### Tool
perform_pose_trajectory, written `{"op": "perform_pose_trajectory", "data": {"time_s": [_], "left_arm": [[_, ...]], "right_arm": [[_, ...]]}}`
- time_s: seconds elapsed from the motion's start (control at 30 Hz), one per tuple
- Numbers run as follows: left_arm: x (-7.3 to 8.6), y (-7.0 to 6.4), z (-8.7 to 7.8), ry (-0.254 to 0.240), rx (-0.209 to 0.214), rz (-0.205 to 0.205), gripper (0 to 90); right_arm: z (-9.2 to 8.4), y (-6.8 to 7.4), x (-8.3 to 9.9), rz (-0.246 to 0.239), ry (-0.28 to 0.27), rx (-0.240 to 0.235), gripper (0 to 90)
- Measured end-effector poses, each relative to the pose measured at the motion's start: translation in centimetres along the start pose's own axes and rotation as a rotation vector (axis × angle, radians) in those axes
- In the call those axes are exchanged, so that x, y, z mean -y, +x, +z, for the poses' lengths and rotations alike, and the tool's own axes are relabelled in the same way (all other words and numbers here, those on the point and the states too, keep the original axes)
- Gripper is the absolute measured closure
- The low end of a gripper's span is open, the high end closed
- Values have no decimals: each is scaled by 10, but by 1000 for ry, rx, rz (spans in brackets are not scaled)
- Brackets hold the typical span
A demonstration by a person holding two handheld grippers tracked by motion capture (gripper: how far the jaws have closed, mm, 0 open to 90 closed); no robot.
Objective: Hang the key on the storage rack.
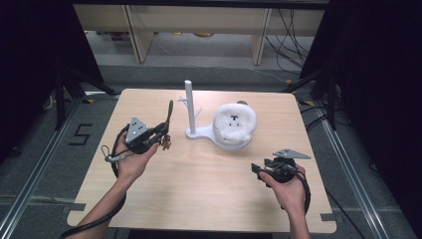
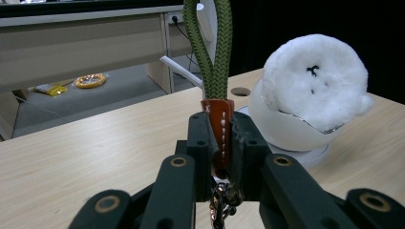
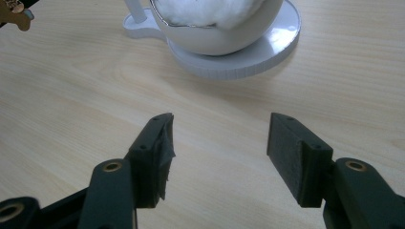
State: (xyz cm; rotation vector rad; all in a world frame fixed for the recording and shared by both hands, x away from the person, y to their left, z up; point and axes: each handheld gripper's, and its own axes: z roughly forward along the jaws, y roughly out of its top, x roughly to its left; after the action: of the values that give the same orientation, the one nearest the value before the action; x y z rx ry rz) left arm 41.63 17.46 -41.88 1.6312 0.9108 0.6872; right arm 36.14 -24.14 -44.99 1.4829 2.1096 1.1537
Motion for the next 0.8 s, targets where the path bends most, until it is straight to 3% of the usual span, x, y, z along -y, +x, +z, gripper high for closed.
{"op": "perform_pose_trajectory", "data": {"time_s": [0.23,0.3,0.33,0.37,0.5,0.8], "left_arm": [[-3,1,7,3,-7,10,792],[-3,1,8,9,-9,13,792],[-4,0,9,8,-11,12,792],[-4,0,11,7,-11,13,792],[-7,-1,14,12,-12,24,792],[-9,0,24,20,-23,22,791]], "right_arm": [[1,0,0,3,-3,-6,428],[-1,-1,0,-11,-4,12,428],[0,-1,0,-7,-5,1,428],[-1,2,0,35,11,5,428],[0,2,1,41,2,-13,428],[-1,1,1,33,6,-4,428]]}}
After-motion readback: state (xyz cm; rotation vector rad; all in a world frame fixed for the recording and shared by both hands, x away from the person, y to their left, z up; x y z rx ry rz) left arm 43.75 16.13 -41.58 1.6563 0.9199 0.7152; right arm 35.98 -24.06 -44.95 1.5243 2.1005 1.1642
